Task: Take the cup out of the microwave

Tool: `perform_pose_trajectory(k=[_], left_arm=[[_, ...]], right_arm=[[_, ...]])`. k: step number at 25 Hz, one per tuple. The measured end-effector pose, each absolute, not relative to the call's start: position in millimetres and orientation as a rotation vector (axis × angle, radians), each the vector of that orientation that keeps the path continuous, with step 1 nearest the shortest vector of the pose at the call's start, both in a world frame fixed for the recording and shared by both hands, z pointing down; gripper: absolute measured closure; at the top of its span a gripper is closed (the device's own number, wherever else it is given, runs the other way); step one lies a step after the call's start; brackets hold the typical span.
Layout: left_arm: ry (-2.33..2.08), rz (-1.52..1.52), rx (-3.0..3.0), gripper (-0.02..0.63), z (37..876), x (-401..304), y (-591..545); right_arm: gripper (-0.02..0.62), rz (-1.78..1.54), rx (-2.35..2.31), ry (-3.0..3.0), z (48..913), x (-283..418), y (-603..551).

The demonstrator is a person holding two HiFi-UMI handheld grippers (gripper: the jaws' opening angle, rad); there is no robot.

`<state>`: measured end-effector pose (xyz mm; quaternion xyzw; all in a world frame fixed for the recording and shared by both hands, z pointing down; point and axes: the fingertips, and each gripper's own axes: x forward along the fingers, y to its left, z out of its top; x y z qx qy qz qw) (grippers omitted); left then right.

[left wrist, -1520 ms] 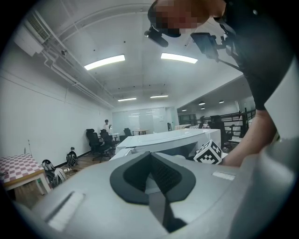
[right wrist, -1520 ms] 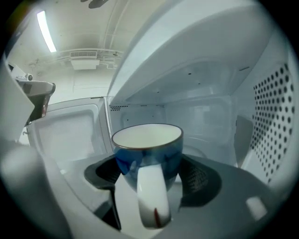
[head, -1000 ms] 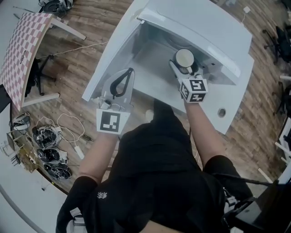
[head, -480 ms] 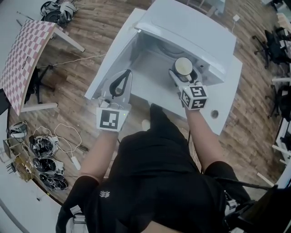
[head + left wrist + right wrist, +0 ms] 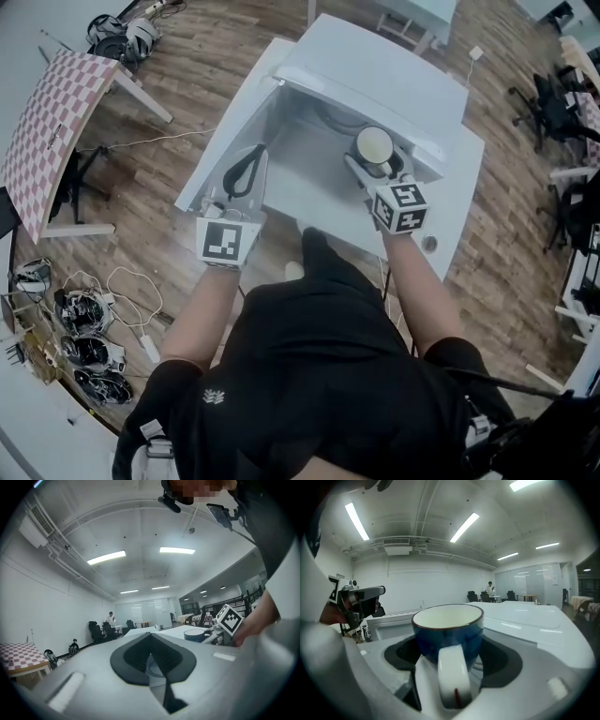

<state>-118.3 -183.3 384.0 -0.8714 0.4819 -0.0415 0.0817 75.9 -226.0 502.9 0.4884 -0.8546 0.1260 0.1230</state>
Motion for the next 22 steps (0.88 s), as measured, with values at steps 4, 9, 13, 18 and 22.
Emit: perform_pose_trajectory(k=[4, 9, 13, 18, 22], left_arm=[[1.452, -0.116, -2.598, 0.600, 377, -117, -184], [1.464, -0.114, -2.595, 0.600, 370, -119, -188], [1.473, -0.110, -2.577, 0.600, 363, -123, -191], [1.466, -0.105, -2.574, 0.600, 354, -126, -202], [1.454, -0.078, -2.562, 0.600, 344, -127, -208]], right_arm=[[0.210, 0.365, 1.405, -2.503, 491, 80, -225], [0.210, 0.361, 1.393, -2.520, 477, 79, -229], [0.210, 0.352, 1.383, -2.529, 467, 79, -232], [0.210, 0.323, 1.389, -2.542, 451, 77, -241], [0.210, 0.295, 1.395, -2.559, 439, 76, -246]])
